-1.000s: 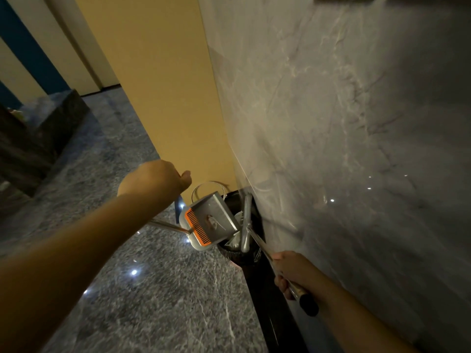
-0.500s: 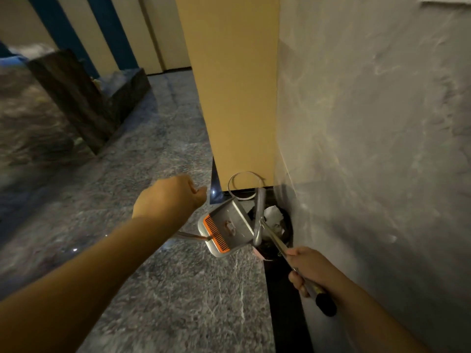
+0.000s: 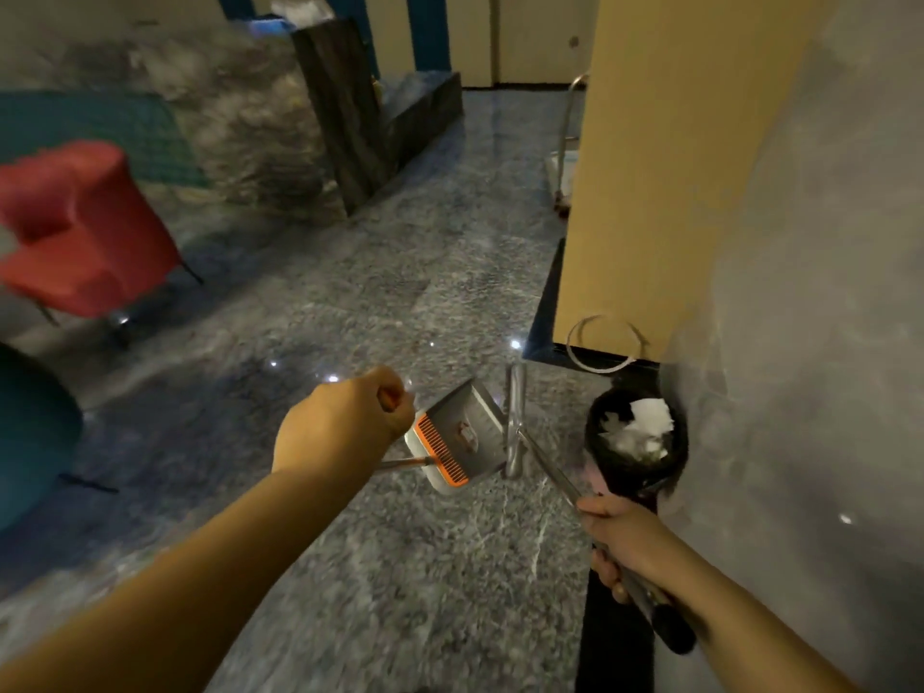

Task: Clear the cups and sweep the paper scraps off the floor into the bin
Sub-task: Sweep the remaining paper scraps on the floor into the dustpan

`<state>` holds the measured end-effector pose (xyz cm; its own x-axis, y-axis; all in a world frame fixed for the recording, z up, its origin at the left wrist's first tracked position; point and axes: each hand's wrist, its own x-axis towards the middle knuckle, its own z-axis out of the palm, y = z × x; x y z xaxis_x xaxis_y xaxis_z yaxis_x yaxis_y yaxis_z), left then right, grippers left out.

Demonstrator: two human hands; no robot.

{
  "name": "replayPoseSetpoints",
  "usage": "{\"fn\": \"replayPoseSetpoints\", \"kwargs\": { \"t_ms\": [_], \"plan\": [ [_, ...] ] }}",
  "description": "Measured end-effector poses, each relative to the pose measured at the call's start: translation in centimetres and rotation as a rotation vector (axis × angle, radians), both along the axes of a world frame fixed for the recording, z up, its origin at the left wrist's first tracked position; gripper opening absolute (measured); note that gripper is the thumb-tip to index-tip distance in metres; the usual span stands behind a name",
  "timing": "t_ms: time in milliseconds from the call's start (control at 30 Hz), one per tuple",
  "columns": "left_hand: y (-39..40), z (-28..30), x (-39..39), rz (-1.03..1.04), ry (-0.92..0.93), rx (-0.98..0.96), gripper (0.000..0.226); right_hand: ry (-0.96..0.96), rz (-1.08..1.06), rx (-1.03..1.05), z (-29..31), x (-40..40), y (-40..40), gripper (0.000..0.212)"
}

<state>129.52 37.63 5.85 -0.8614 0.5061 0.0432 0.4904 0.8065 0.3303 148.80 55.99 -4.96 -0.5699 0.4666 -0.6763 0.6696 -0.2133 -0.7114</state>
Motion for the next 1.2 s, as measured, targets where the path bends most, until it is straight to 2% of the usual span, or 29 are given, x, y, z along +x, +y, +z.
{"fn": "replayPoseSetpoints", "kwargs": {
  "t_ms": [100, 200, 333, 467, 600, 700, 934, 1200],
  "plan": [
    [-5.3, -1.0, -0.7, 0.103, -0.022, 0.009, 0.020, -0.024, 0.150, 0.036, -0.7, -3.2, -3.1, 0.030],
    [-10.4, -2.2, -1.7, 0.202, -0.039, 0.002, 0.015, -0.063, 0.264, 0.031, -1.4, -6.5, -6.9, 0.034],
    [-18.0, -3.9, -3.0, 0.362, -0.074, 0.001, 0.011, -0.129, 0.411, 0.033, -2.3, -11.0, -13.0, 0.028],
    [-27.1, -4.9, -4.0, 0.514, -0.101, 0.016, 0.013, -0.144, 0.564, 0.007, -1.7, -15.6, -21.2, 0.011],
    [-36.1, -5.6, -4.5, 0.667, -0.112, 0.034, 0.020, -0.161, 0.713, 0.032, -2.0, -19.8, -29.6, 0.022],
    [-42.4, -5.9, -4.9, 0.770, -0.125, 0.076, 0.019, -0.175, 0.773, 0.027, -2.5, -22.6, -35.4, 0.018],
    [-54.7, -7.1, -4.9, 0.995, -0.124, 0.120, 0.016, -0.186, 0.987, 0.037, -3.8, -27.5, -48.0, 0.030],
    [-65.4, -8.5, -4.2, 1.230, -0.083, 0.247, 0.019, -0.168, 1.179, 0.023, -3.9, -33.6, -60.5, 0.024]
  ]
}}
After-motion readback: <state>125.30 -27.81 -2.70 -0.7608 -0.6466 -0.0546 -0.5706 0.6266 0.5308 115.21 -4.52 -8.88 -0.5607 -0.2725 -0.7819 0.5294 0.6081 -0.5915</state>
